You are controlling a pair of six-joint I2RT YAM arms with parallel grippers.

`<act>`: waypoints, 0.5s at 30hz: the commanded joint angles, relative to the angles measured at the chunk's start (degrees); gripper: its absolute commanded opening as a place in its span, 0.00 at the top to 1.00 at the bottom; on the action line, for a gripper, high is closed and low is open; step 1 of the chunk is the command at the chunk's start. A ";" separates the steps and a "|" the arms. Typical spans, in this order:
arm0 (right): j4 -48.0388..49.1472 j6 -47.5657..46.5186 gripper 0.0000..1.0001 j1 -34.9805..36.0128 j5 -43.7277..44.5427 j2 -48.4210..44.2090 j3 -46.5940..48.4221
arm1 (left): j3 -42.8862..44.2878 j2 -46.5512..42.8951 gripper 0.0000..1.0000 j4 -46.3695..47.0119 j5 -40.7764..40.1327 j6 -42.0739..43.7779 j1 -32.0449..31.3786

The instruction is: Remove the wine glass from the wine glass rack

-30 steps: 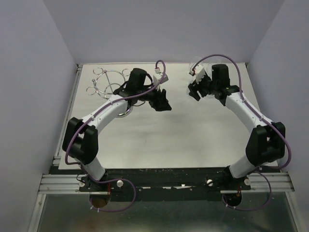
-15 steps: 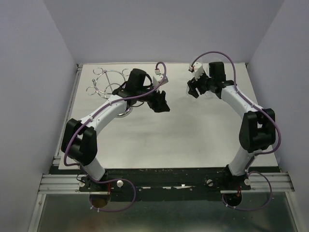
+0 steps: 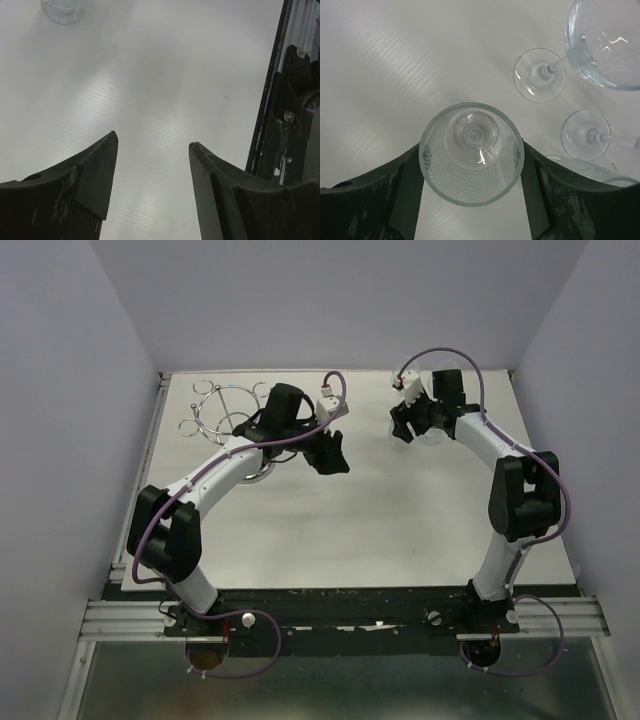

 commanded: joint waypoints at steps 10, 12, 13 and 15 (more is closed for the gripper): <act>1.35 0.39 0.64 -1.76 -0.59 5.19 6.59 | 2.61 1.34 0.29 -1.43 -2.00 2.56 0.08; 1.35 0.75 0.63 -1.76 -0.59 5.80 6.85 | 2.70 1.52 0.29 -1.52 -2.09 2.64 0.08; 1.53 1.01 0.62 -1.76 -0.51 6.07 6.94 | 2.87 1.69 0.29 -1.52 -2.17 2.73 0.08; 1.53 1.36 0.60 -1.76 -0.42 6.51 7.21 | 3.13 1.78 0.29 -1.61 -2.35 2.91 0.08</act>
